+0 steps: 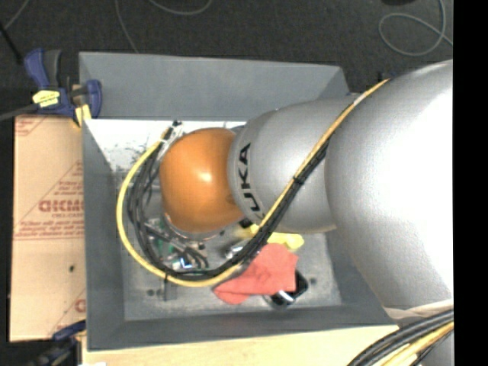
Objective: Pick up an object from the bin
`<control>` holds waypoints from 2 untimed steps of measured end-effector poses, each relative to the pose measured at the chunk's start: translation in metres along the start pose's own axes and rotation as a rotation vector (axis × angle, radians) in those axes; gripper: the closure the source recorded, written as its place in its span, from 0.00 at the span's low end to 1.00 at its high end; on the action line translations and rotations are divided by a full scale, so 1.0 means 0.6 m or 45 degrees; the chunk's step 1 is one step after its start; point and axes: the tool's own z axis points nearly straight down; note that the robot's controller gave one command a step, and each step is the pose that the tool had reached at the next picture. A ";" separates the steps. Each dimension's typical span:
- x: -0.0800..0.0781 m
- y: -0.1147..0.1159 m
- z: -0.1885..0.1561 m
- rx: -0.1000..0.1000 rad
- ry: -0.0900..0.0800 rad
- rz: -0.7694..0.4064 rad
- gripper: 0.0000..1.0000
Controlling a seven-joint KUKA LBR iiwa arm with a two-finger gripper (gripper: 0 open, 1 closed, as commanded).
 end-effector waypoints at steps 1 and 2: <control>-0.052 -0.047 0.099 0.002 0.002 -0.351 0.00; -0.078 -0.064 0.095 0.002 -0.002 -0.609 0.00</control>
Offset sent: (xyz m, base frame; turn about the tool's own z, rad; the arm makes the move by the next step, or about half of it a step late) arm 0.0695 -0.0394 -0.0577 -0.6850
